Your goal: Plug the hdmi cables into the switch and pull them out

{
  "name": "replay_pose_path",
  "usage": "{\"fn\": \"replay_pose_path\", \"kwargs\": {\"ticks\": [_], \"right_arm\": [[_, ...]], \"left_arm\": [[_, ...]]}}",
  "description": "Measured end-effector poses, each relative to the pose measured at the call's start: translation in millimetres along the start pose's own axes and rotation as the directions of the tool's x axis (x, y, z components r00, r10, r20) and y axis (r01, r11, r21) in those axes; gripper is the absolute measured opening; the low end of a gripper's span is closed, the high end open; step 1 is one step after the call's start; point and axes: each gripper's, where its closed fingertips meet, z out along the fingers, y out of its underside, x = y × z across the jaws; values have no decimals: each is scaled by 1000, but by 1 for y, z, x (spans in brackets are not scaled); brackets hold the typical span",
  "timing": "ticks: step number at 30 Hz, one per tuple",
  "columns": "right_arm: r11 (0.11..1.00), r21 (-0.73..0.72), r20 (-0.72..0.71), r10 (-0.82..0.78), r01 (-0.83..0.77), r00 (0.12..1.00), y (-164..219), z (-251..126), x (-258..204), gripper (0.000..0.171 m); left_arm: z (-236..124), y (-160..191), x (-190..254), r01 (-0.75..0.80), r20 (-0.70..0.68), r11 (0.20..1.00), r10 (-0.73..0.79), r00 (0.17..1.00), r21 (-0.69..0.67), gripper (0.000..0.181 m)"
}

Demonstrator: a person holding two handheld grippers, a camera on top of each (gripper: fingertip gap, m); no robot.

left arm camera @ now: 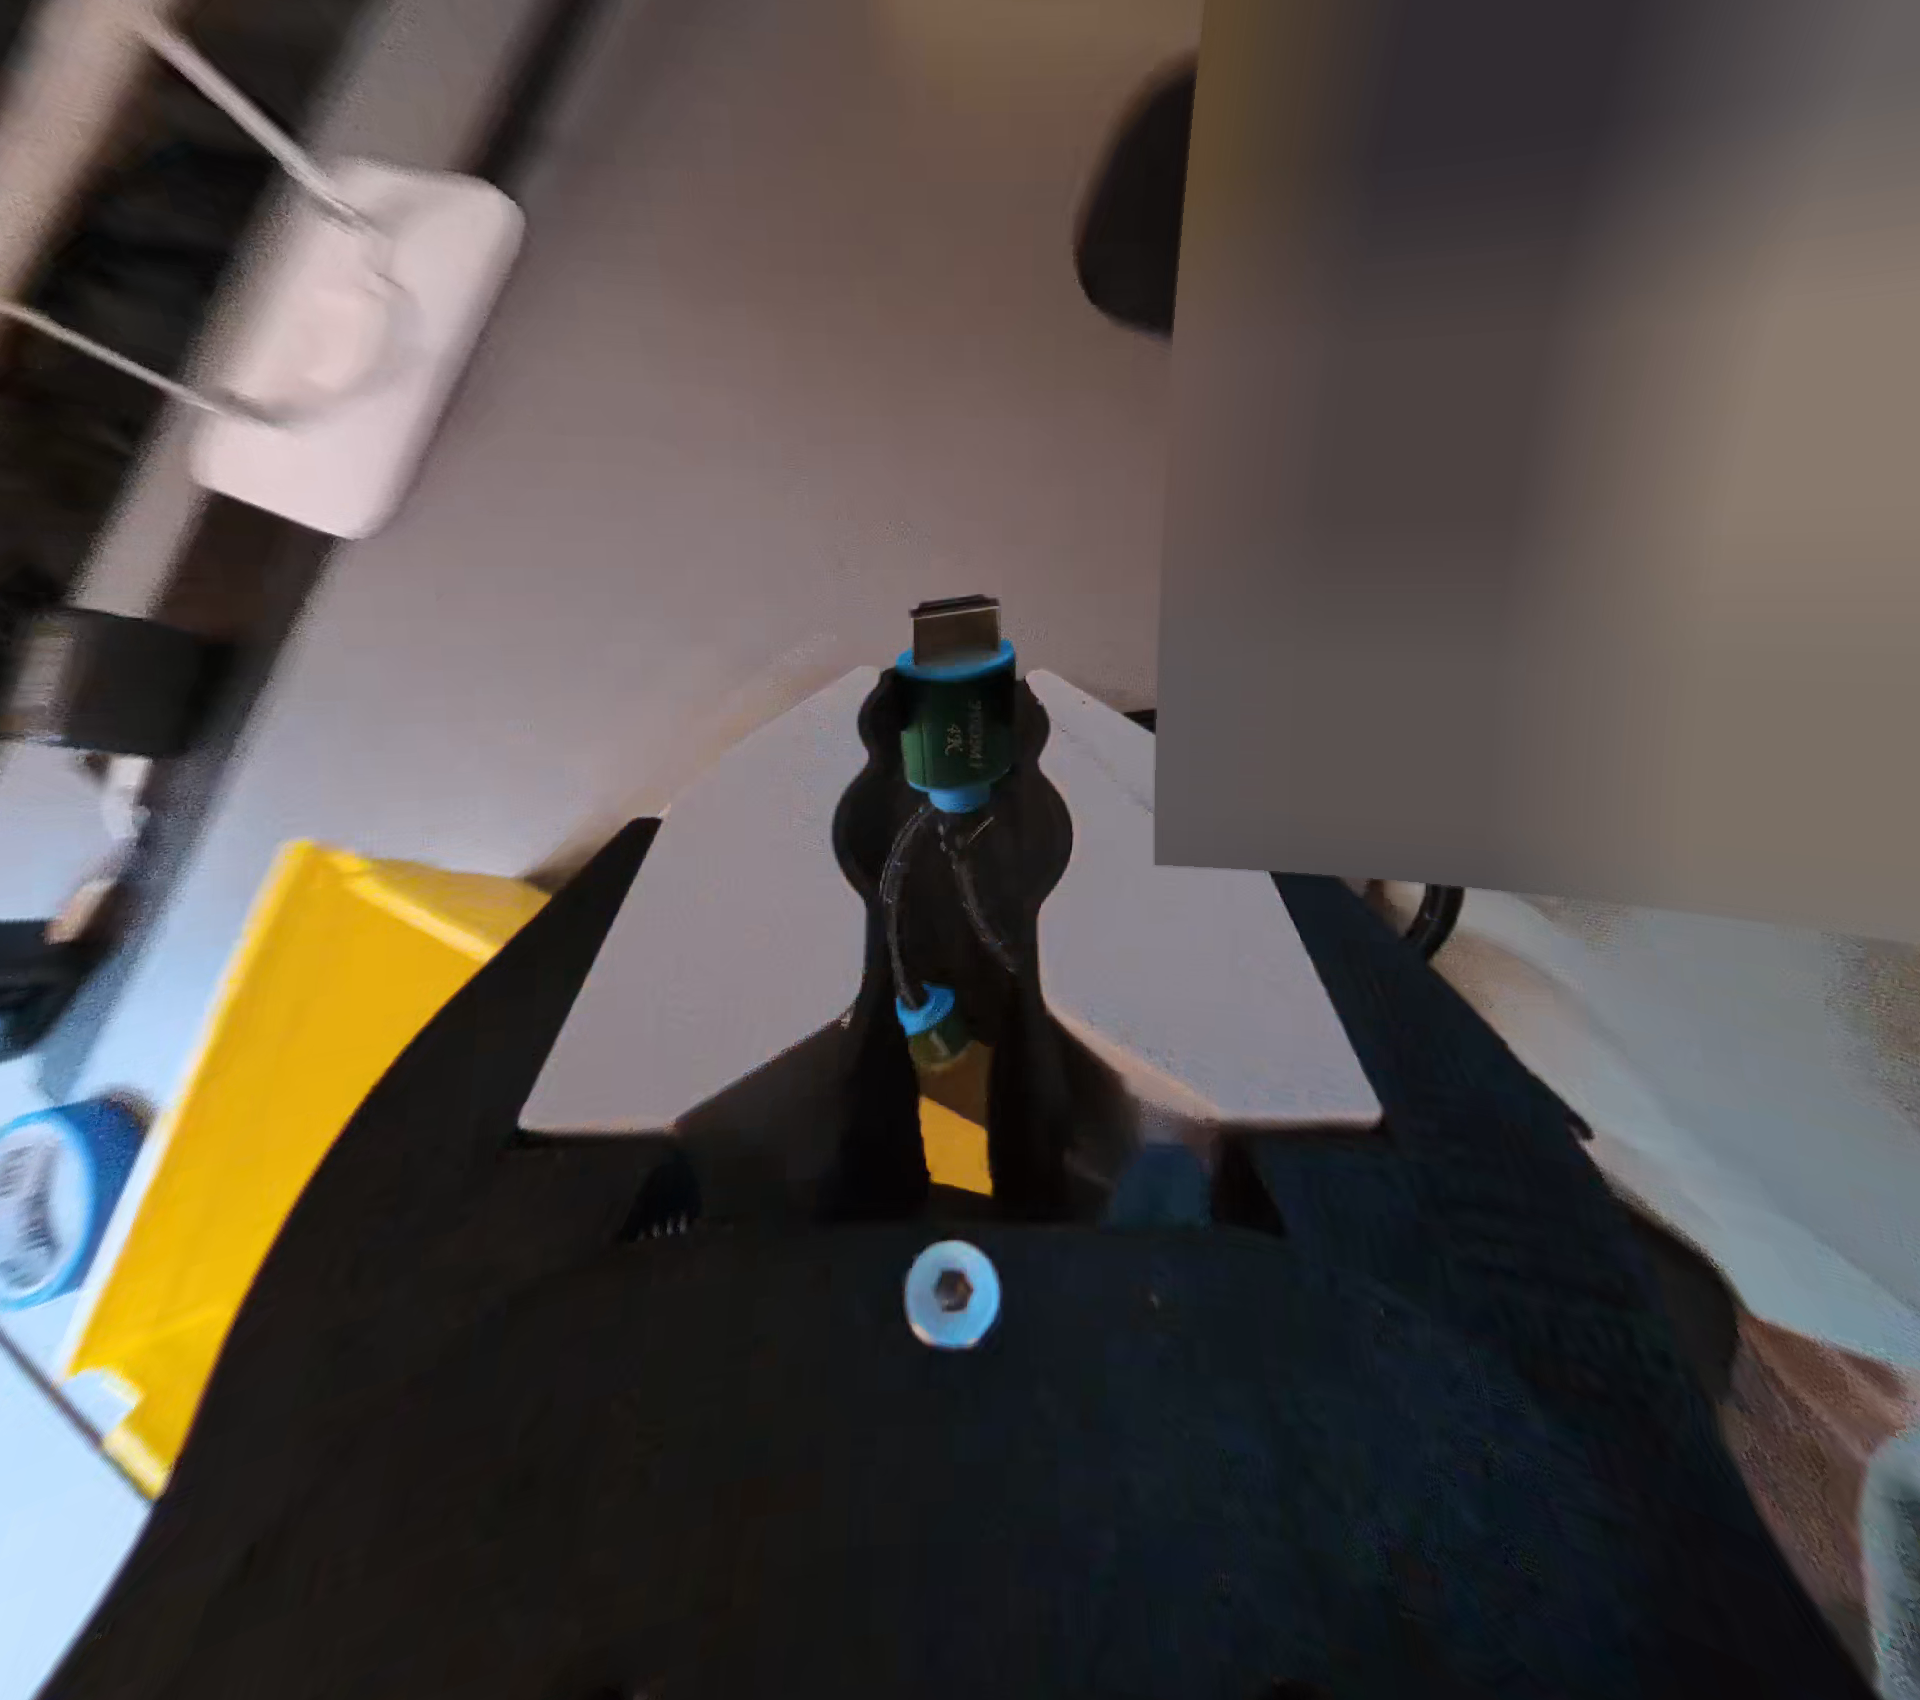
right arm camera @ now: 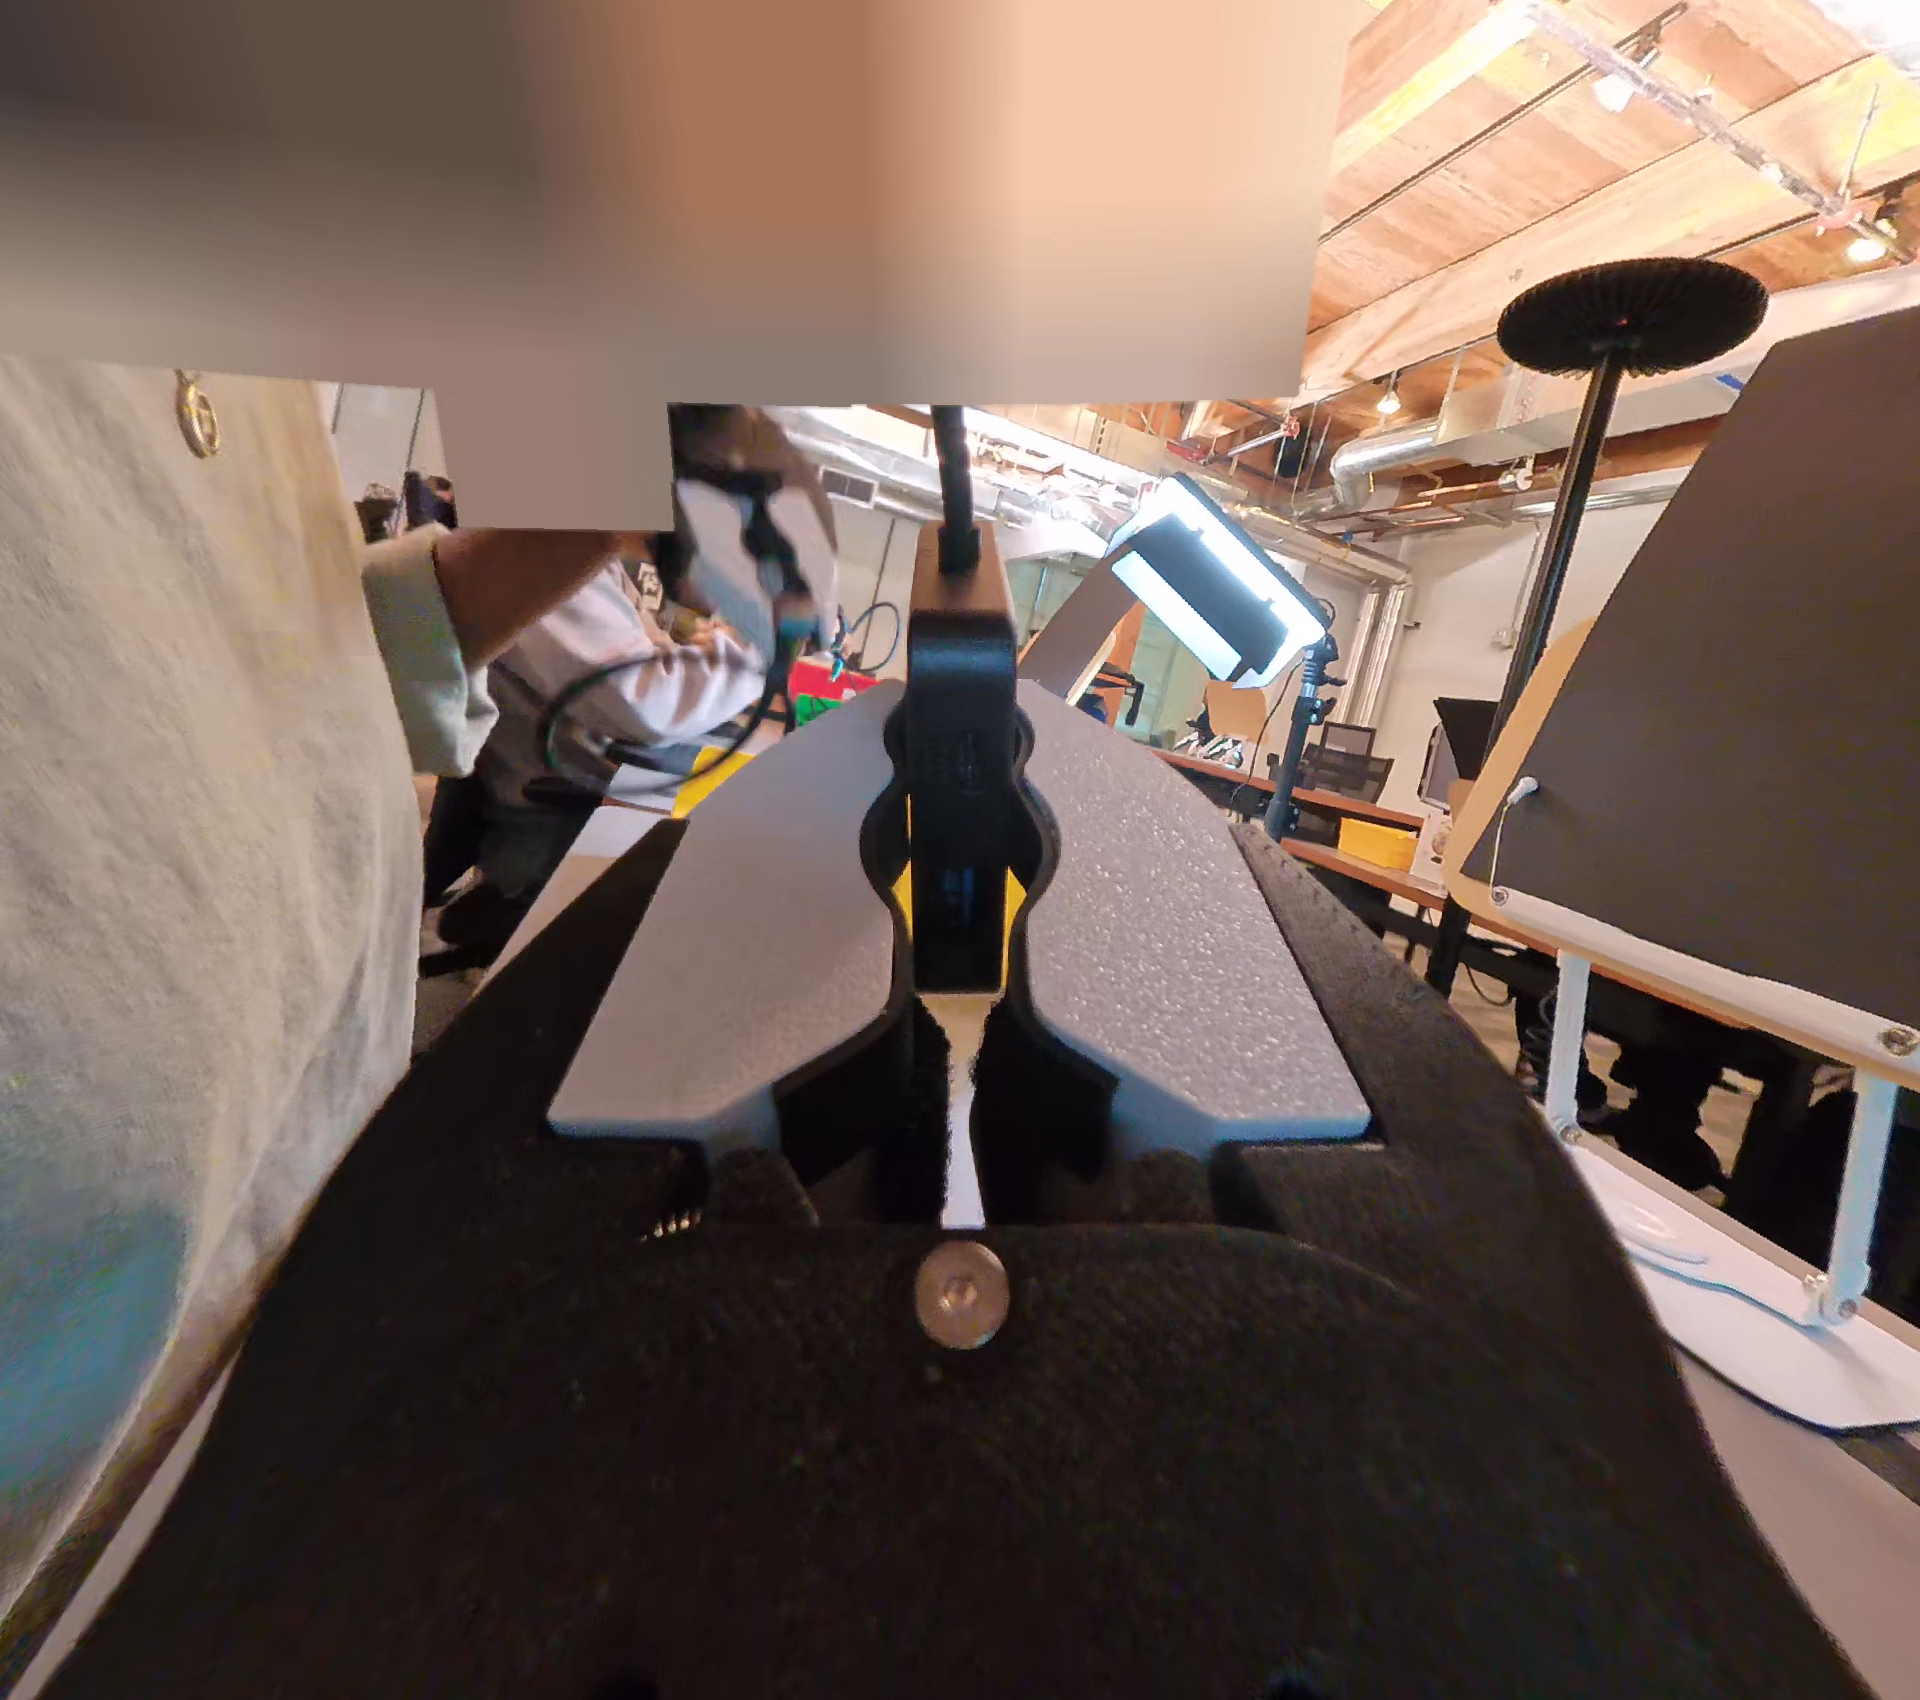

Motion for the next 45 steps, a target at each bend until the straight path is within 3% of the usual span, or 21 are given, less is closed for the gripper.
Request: {"fn": "replay_pose_path", "kwargs": {"ticks": [3, 5, 9, 14, 16, 19, 22, 25, 28, 32, 35, 37, 38, 42, 44, 45], "right_arm": [[1000, 0, -12, -10, 10, 1000, -3, -4, -1, 14], [1000, -25, -13, -19, 18, 1000, 0, -6, -2, 14], [994, -105, -11, -44, 43, 999, 13, -11, -1, 14], [990, -124, 40, -55, 60, 998, 18, -11, -4, 14], [988, -136, 55, -61, 68, 997, 20, -10, -6, 14], [985, -157, 57, -65, 73, 996, 24, -10, -7, 14], [987, -150, 57, -50, 58, 997, 26, -9, -7, 14], [989, -141, 50, -41, 47, 998, 26, -9, -7, 14], [990, -134, 46, -38, 44, 998, 24, -9, -7, 14], [992, -122, 42, -38, 43, 998, 22, -8, -8, 14], [992, -119, 43, -41, 46, 998, 19, -7, -11, 14], [992, -117, 46, -41, 46, 998, 18, -7, -13, 14], [992, -116, 48, -42, 47, 998, 17, -7, -14, 14], [993, -107, 46, -42, 47, 998, 15, -7, -18, 14], [994, -102, 44, -37, 42, 998, 16, -7, -18, 14], [994, -99, 44, -32, 37, 998, 16, -7, -18, 14]], "left_arm": [[62, 31, 18, 0, -75, 987, -12, 997, -163, 21], [92, 30, 26, 80, -139, 990, -95, 986, -113, 21], [131, 42, 12, 149, -82, 984, -158, 984, -102, 21], [175, 87, 20, 165, -121, 952, -201, 972, -258, 21], [173, 88, 22, 180, -138, 951, -219, 966, -252, 22], [161, 81, 17, 135, -101, 972, -156, 983, -191, 47], [143, 69, 9, -47, 20, 995, 49, 999, -87, 62], [130, 61, 9, -313, 159, 949, 317, 935, -46, 67], [131, 74, 12, -464, 200, 873, 487, 850, -152, 64], [145, 82, 18, -480, 236, 858, 512, 826, -181, 58], [154, 79, 12, -528, 315, 812, 583, 749, -249, 56], [161, 80, 9, -537, 339, 789, 614, 712, -300, 43], [165, 83, 9, -523, 333, 789, 611, 718, -321, 32], [166, 90, 6, -419, 331, 840, 526, 784, -344, 30], [163, 87, 4, -455, 344, 816, 567, 749, -356, 28], [159, 81, -1, -491, 385, 790, 610, 693, -368, 26]]}}
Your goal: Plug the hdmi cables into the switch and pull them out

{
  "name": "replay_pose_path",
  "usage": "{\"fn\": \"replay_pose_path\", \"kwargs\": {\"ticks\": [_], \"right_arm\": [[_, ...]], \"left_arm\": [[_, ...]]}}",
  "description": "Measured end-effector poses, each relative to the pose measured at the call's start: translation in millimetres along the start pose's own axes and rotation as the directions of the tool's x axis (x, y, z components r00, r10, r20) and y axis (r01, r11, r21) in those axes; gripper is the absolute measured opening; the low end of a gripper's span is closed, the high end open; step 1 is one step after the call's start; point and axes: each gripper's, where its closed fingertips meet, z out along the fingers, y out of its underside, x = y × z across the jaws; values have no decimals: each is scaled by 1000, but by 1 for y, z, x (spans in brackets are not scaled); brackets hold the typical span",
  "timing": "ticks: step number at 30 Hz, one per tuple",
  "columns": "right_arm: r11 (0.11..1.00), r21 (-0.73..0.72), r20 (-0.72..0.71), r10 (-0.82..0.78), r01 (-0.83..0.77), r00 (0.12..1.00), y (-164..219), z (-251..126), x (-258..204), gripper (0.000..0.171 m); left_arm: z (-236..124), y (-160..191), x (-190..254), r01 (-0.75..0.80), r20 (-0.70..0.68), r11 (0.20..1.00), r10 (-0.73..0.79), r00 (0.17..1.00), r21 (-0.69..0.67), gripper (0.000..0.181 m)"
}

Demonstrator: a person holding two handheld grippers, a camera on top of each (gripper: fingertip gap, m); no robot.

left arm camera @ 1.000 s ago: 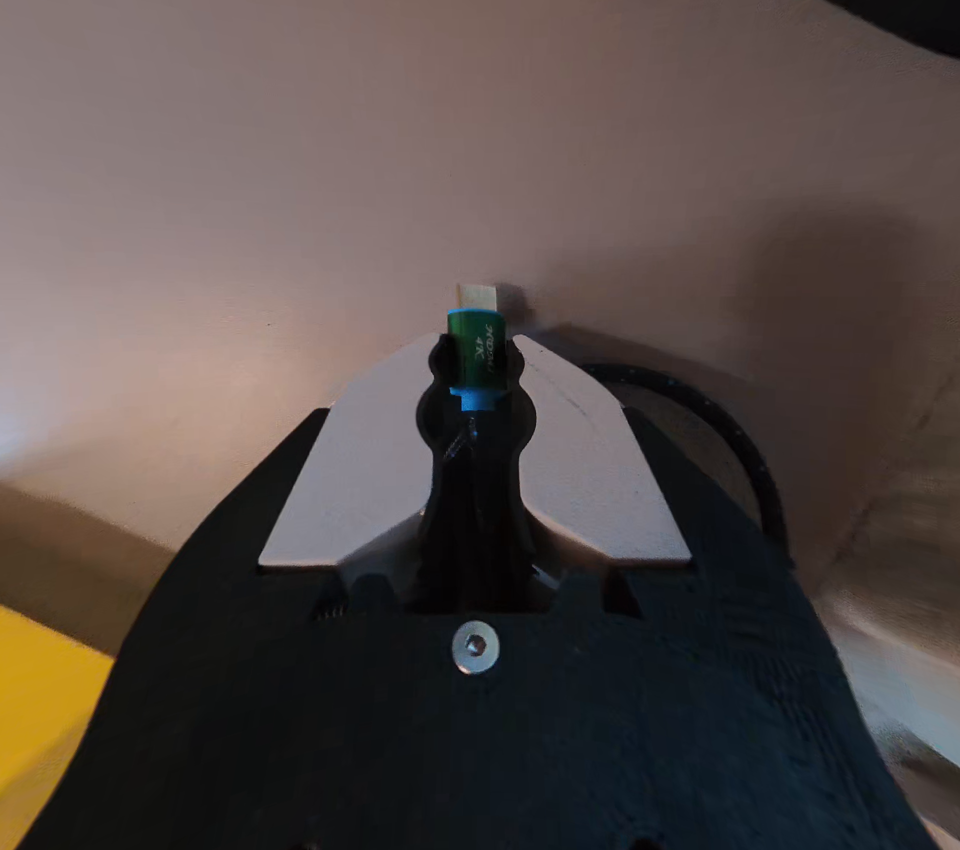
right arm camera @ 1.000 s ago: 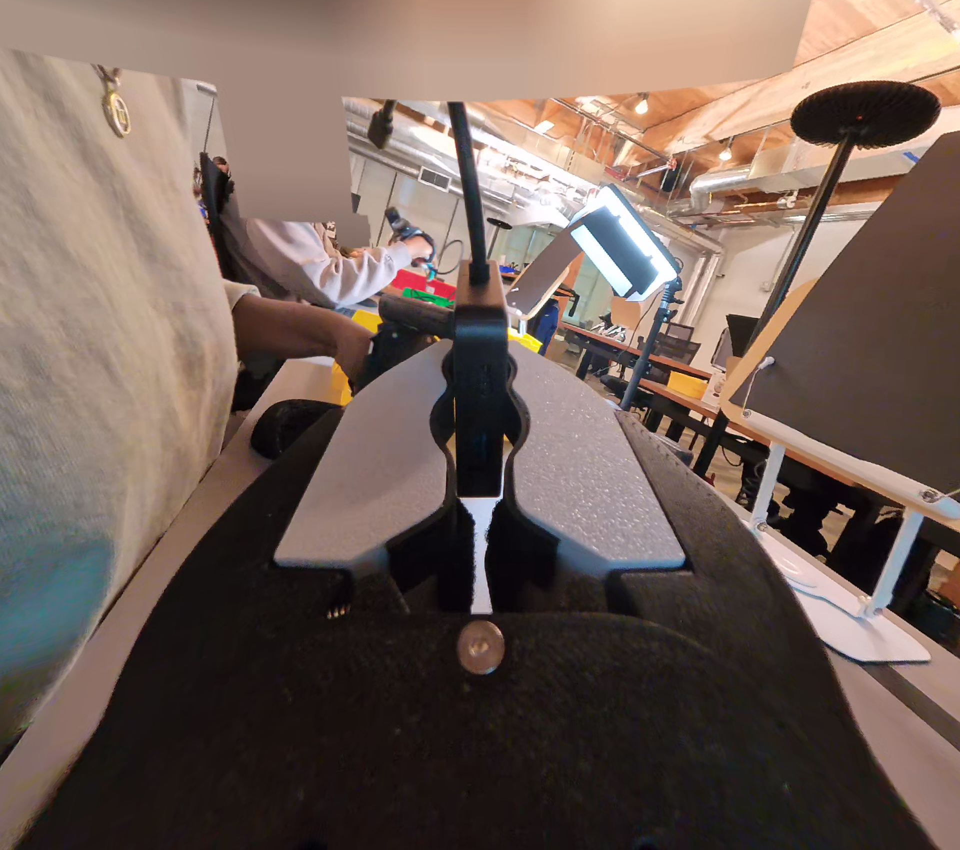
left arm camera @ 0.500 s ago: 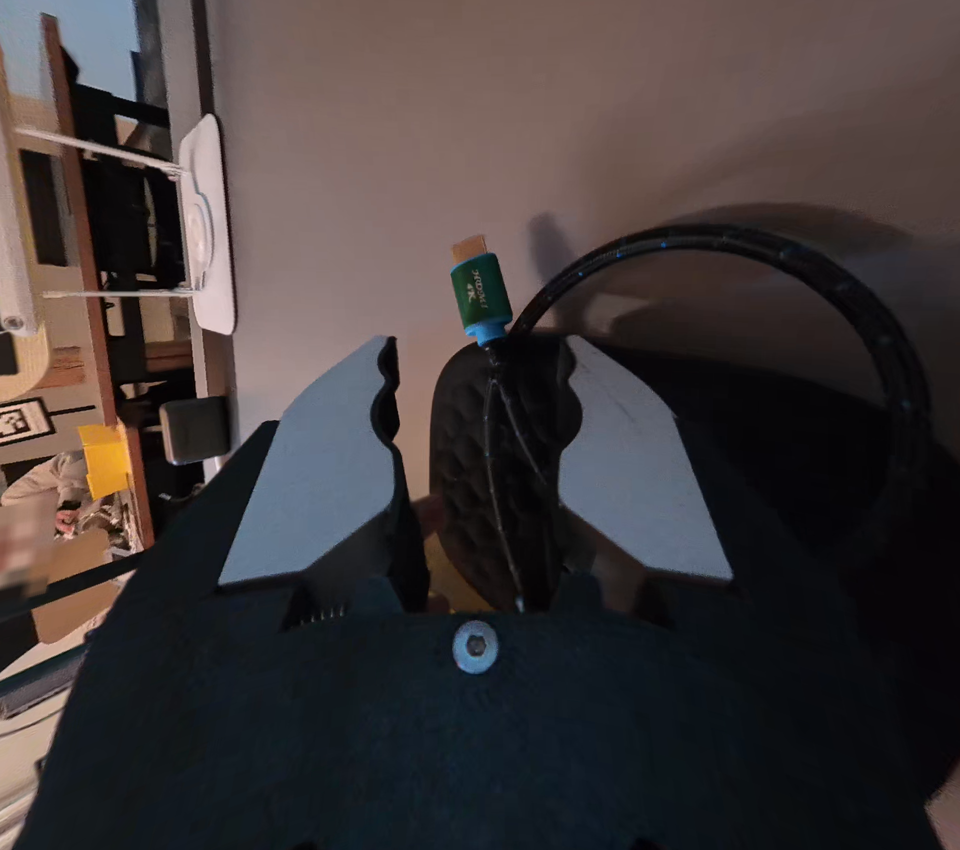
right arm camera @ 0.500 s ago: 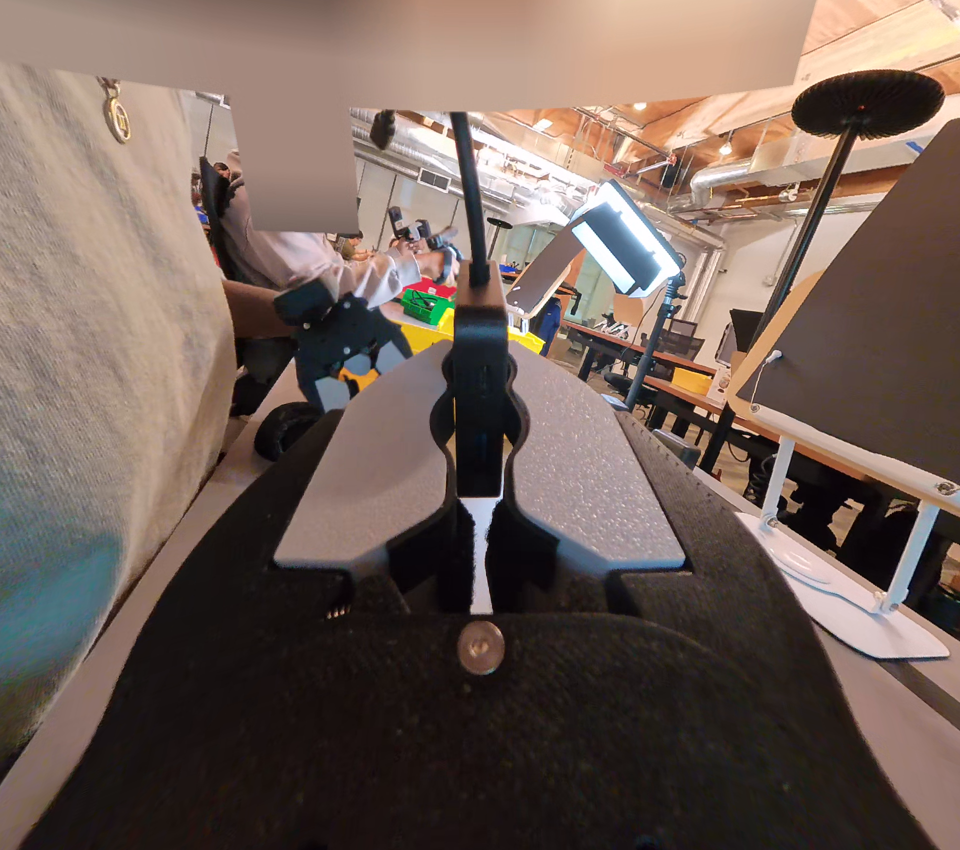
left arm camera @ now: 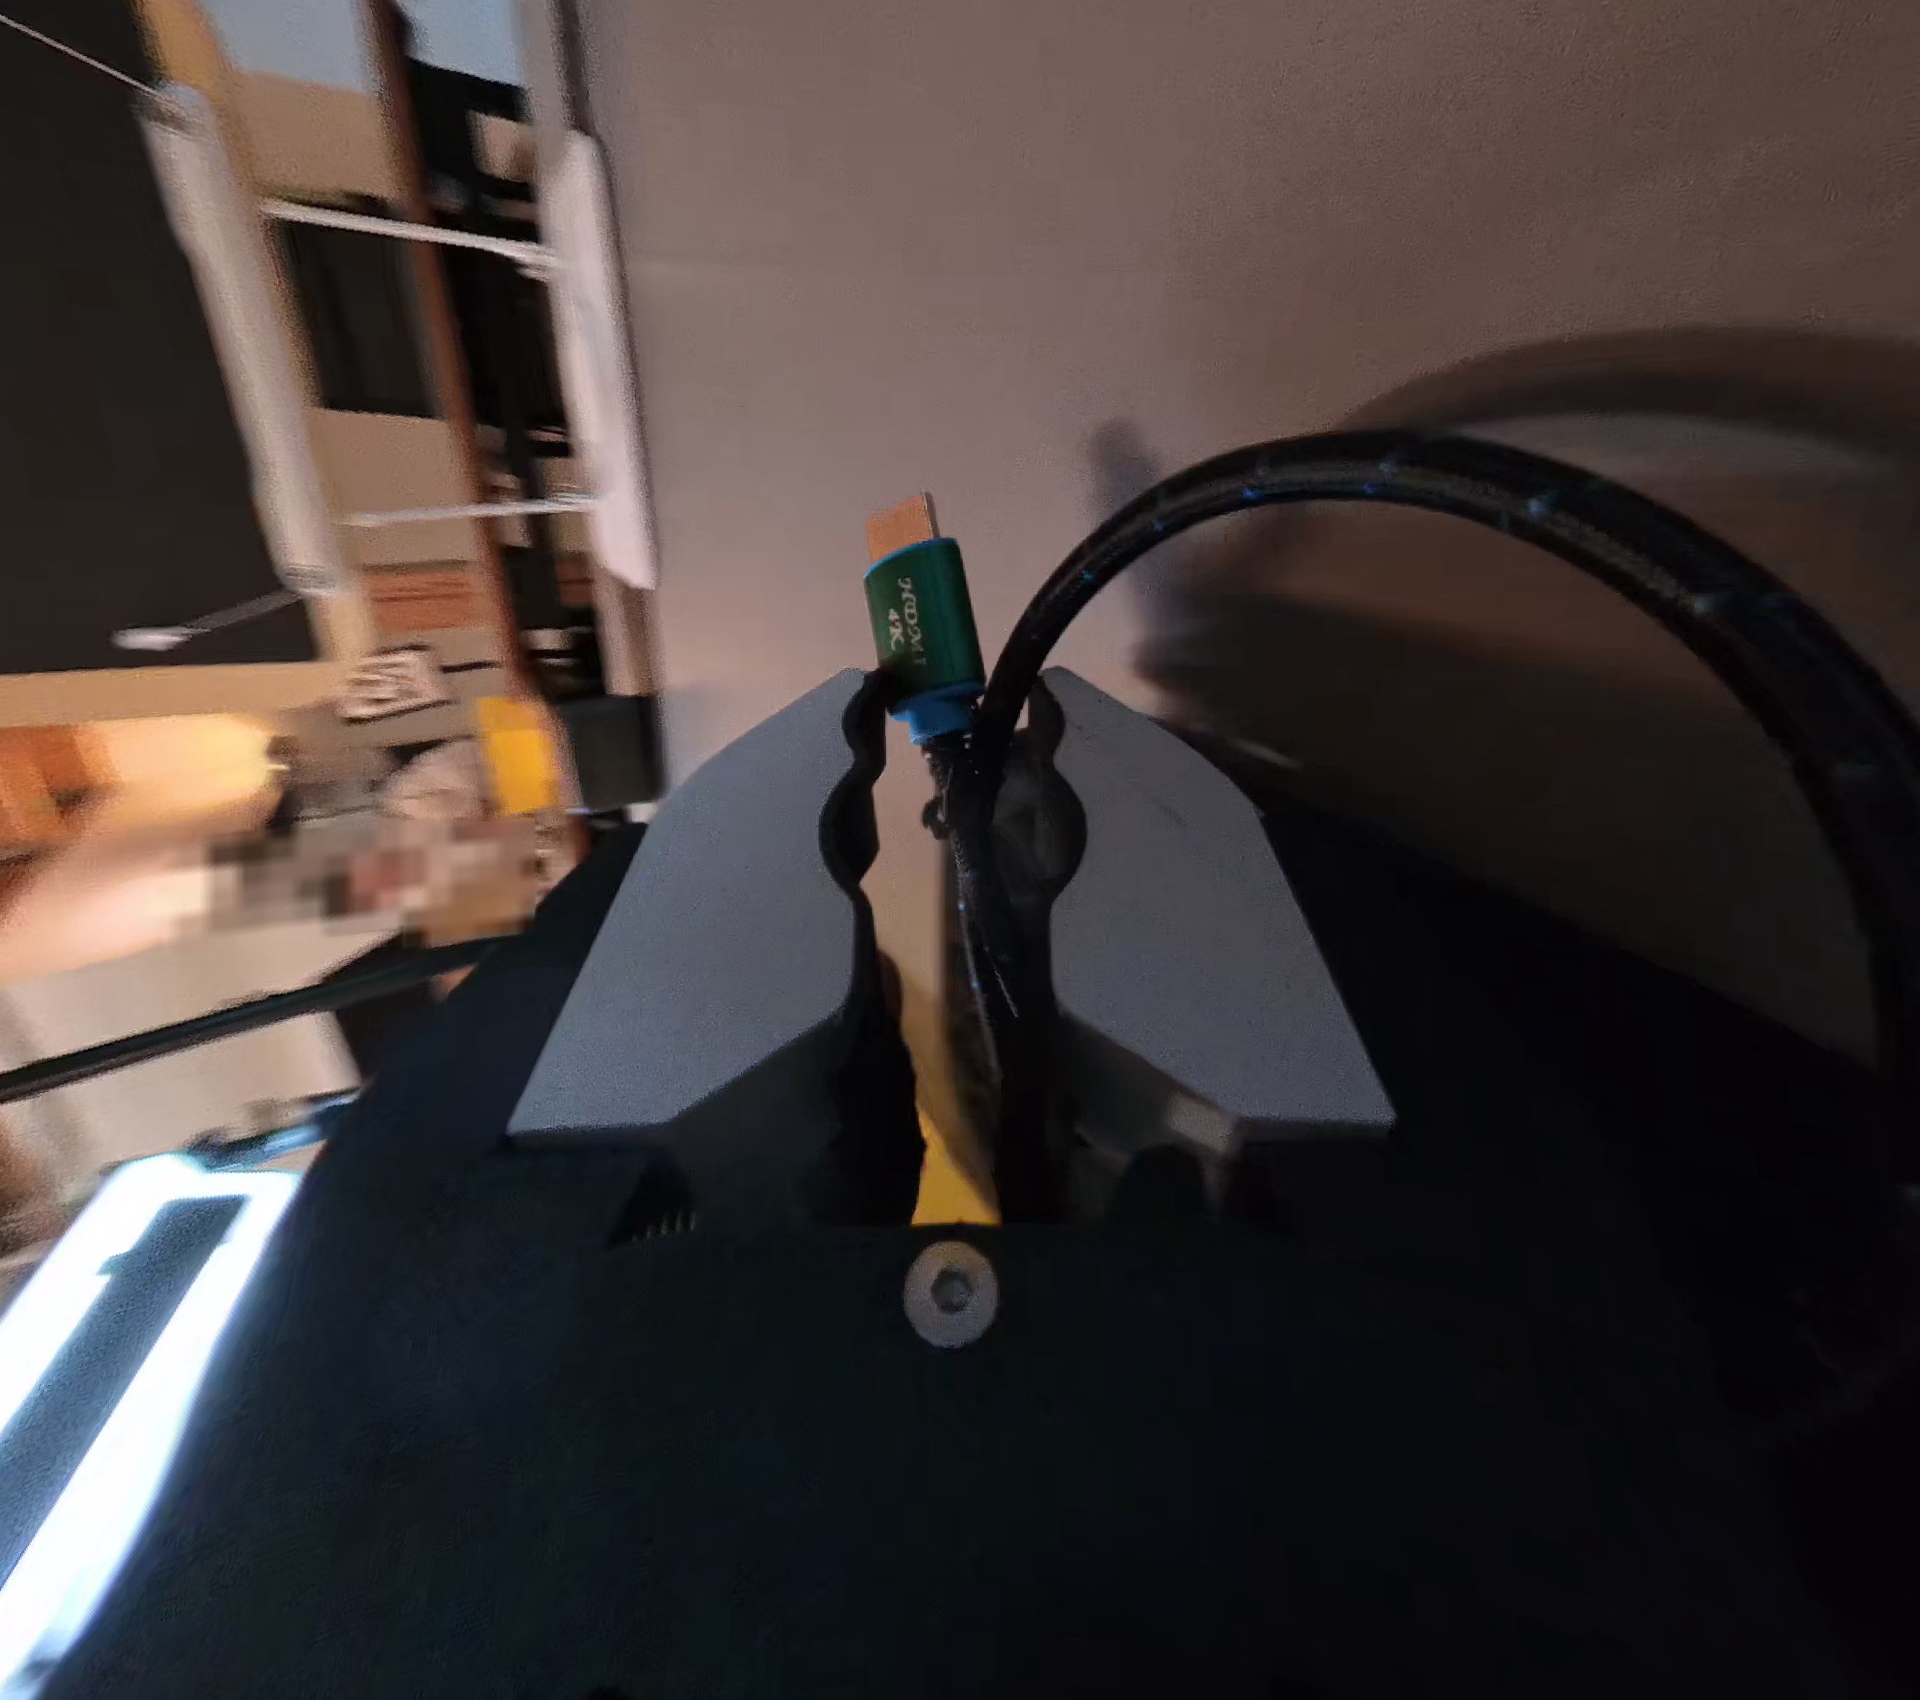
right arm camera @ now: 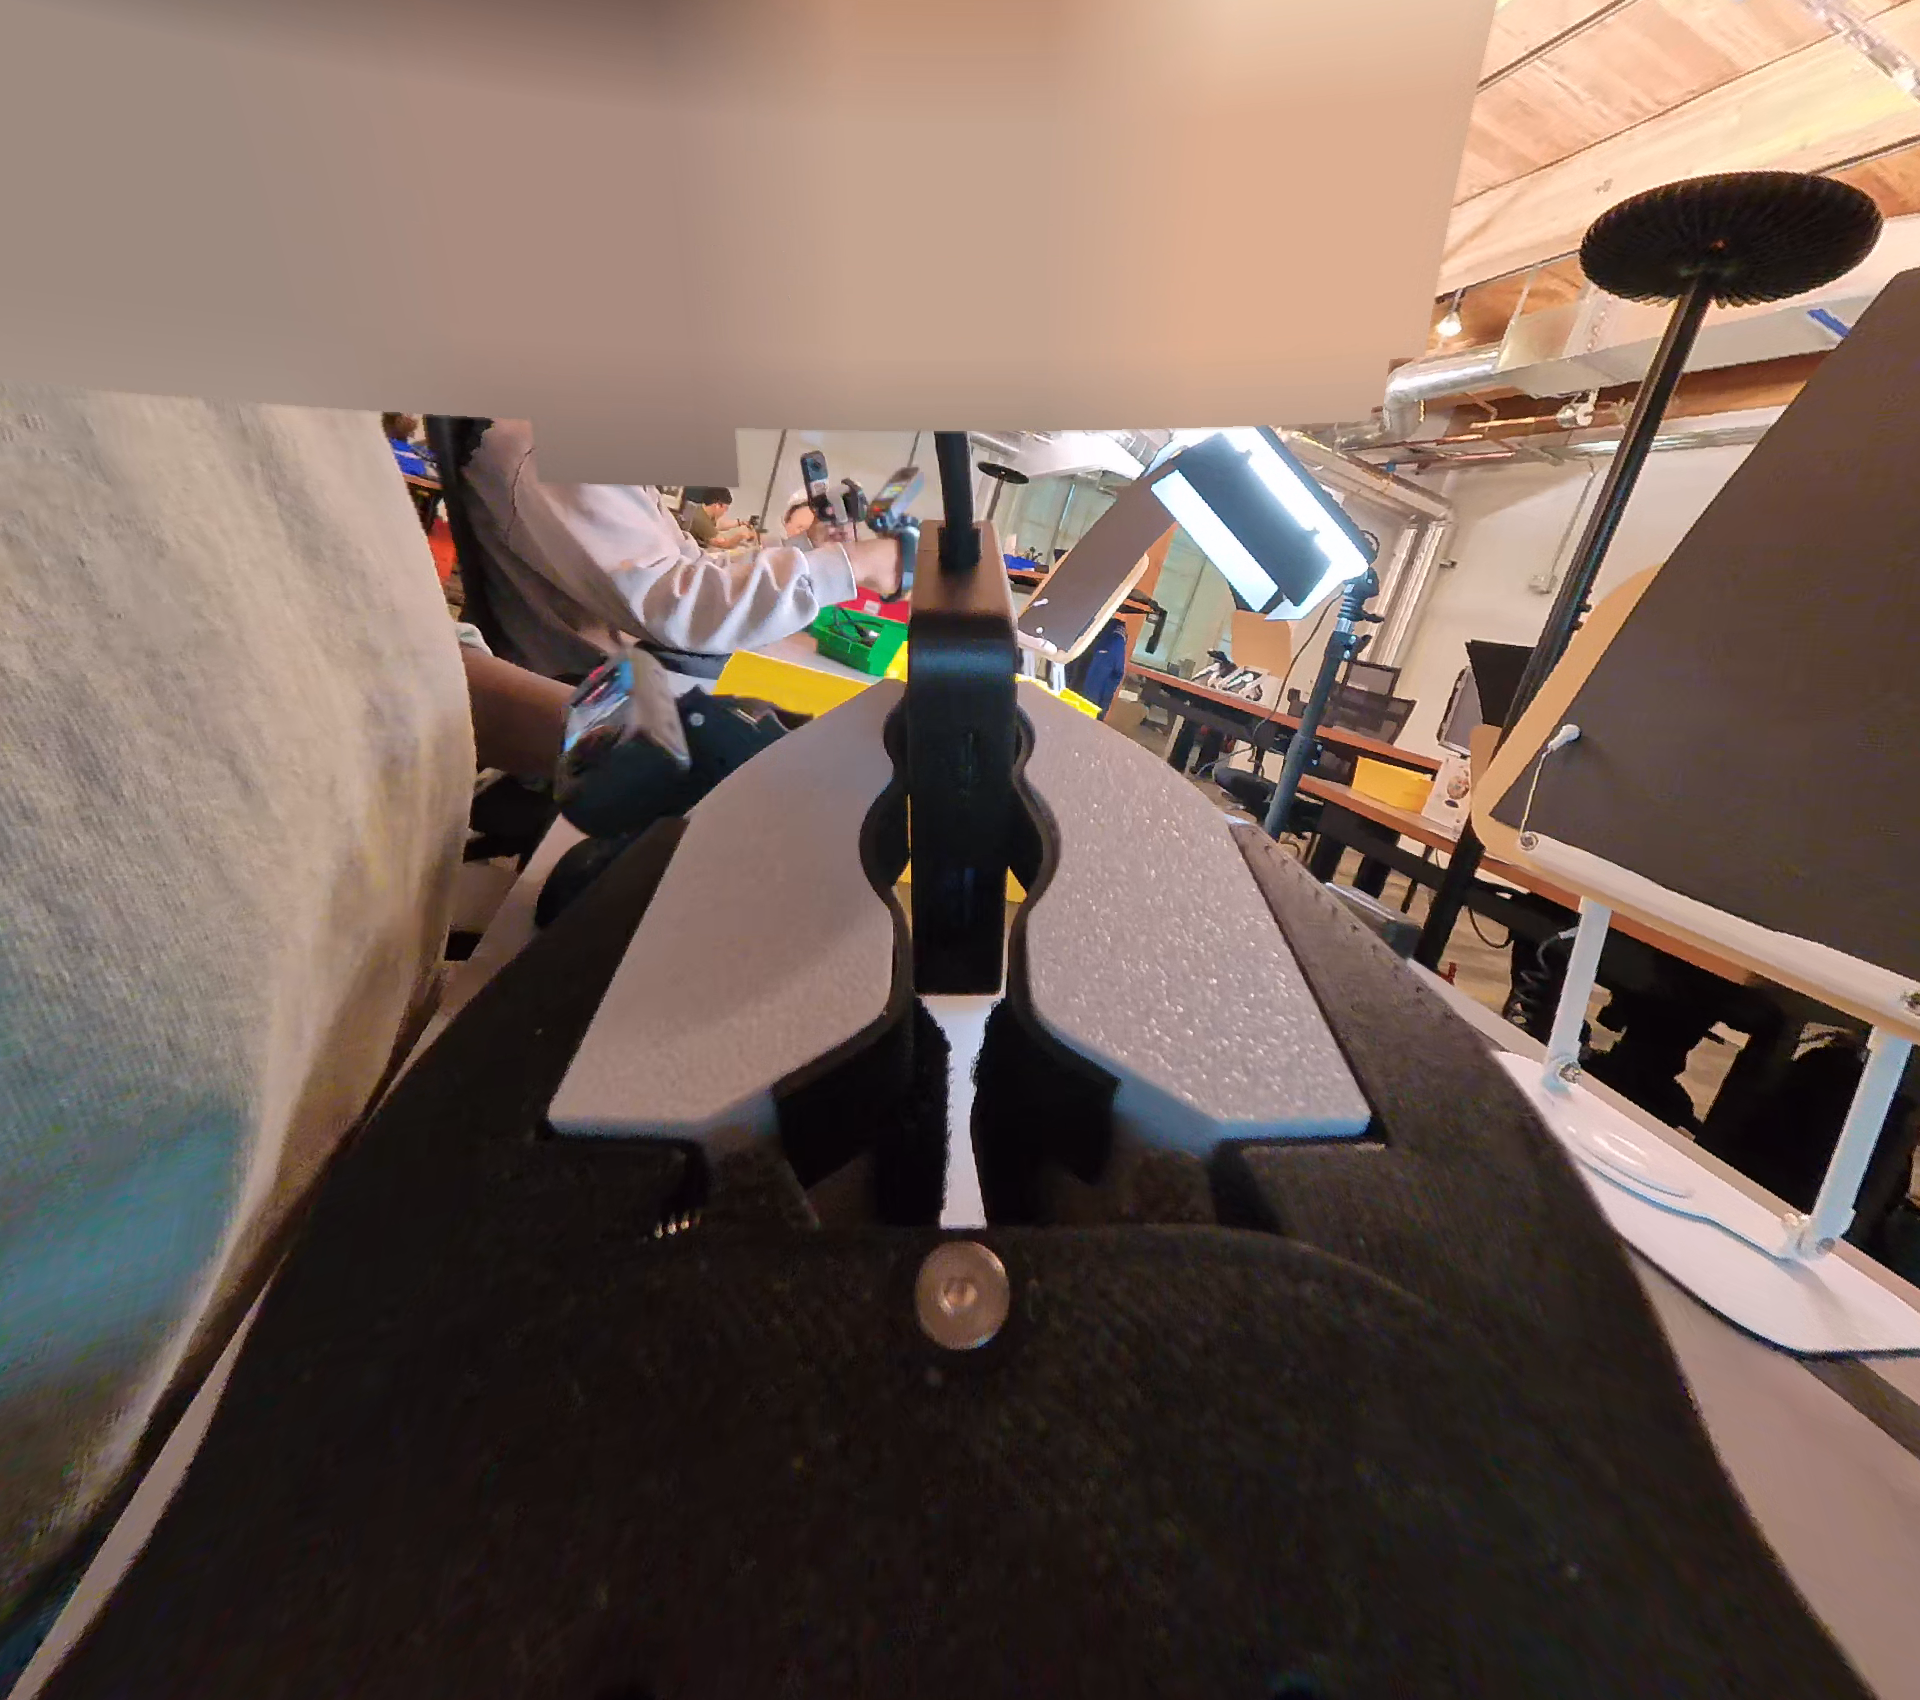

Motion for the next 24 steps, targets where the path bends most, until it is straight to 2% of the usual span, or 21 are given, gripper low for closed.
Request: {"fn": "replay_pose_path", "kwargs": {"ticks": [2, 4, 7, 10, 14, 16, 18, 21, 24], "right_arm": [[1000, 1, 5, 2, -2, 1000, 1, 1, 1, 14], [1000, -4, 17, -11, 11, 1000, 1, 4, 0, 14], [998, -23, 40, -60, 61, 997, 0, 9, -1, 14], [978, -42, 46, -202, 204, 978, -6, 18, -1, 14], [858, -124, 58, -496, 499, 866, -16, 33, -2, 14], [805, -152, 89, -567, 573, 819, -19, 37, -4, 14], [803, -134, 114, -570, 581, 814, -23, 39, -9, 14], [858, -45, 123, -504, 512, 855, -32, 36, -14, 14], [891, 20, 114, -453, 453, 884, -39, 31, -12, 14]], "left_arm": [[-7, 0, -16, -47, 102, 998, 44, 994, 30, 25], [-21, -7, -36, 90, 119, 984, -109, 987, 155, 25], [-51, -9, -77, 320, 68, 876, -367, 928, 361, 24], [-75, -1, -115, 411, 28, 758, -491, 871, 506, 24], [-96, -2, -133, 405, -91, 643, -464, 881, 650, 24], [-109, -9, -140, 419, -175, 557, -438, 882, 718, 23], [-121, -18, -145, 450, -276, 467, -395, 876, 761, 23], [-126, -35, -139, 558, -479, 408, -285, 830, 723, 23], [-123, -59, -120, 600, -597, 455, -170, 784, 658, 23]]}}
